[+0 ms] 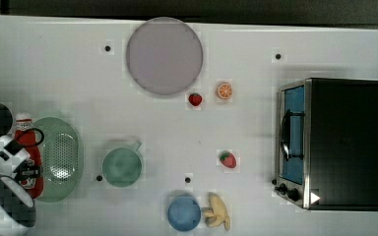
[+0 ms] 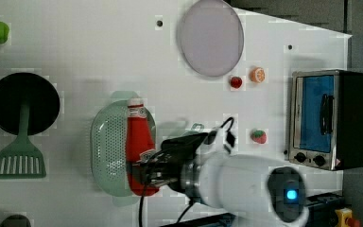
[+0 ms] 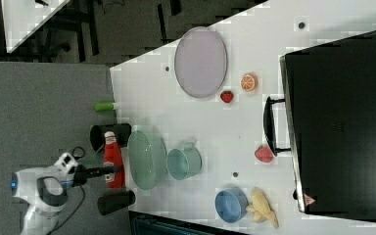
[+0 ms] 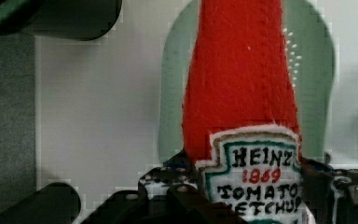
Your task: Pick Ketchup from the table and place it in strainer.
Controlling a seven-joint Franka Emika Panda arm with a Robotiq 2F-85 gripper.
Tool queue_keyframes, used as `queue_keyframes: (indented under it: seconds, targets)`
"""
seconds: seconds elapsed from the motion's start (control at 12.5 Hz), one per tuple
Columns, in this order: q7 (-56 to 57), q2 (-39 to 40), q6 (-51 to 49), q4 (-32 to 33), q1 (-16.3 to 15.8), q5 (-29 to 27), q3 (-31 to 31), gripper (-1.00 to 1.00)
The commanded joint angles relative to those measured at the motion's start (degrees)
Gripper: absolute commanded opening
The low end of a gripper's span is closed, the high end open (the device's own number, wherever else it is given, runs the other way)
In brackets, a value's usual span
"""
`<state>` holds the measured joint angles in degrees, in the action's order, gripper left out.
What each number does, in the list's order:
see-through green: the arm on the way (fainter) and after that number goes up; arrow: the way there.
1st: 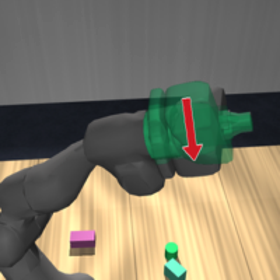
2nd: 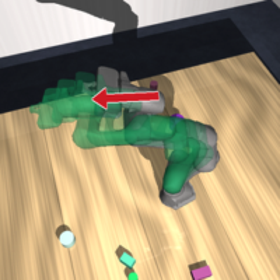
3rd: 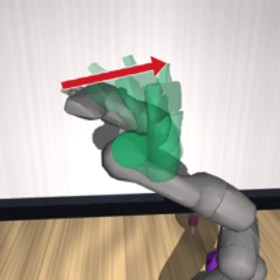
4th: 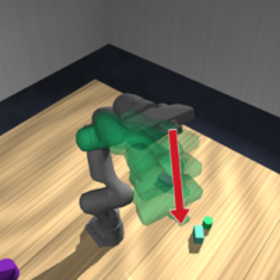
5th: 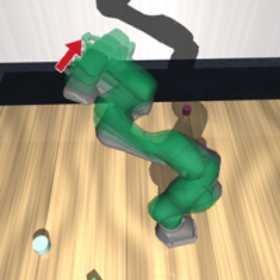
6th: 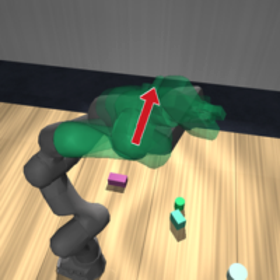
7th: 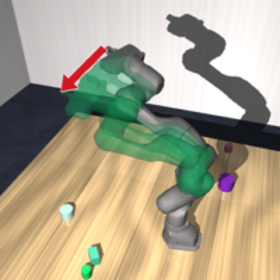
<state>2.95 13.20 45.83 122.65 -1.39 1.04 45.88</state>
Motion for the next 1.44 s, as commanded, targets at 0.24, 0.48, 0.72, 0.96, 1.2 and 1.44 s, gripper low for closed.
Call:
queue_keyframes:
  seconds: [0.24,0.48,0.72,0.96,1.2,1.44]
  targets:
    - [-6.9,6.4,9.2,4.2,1.6,3.8,-1.3,0.5]
    - [-7.0,7.9,12.7,4.1,1.7,3.8,-1.5,1.0]
    - [-8.2,3.2,12.6,3.3,4.0,3.6,-1.5,1.0]
    - [-8.2,-4.5,12.4,2.0,9.6,3.0,-2.8,1.0]
    - [-8.2,-11.3,4.4,-0.5,14.9,2.1,-7.7,1.0]
    - [-6.8,-15.9,-9.6,-5.7,17.8,2.1,-15.5,1.0]
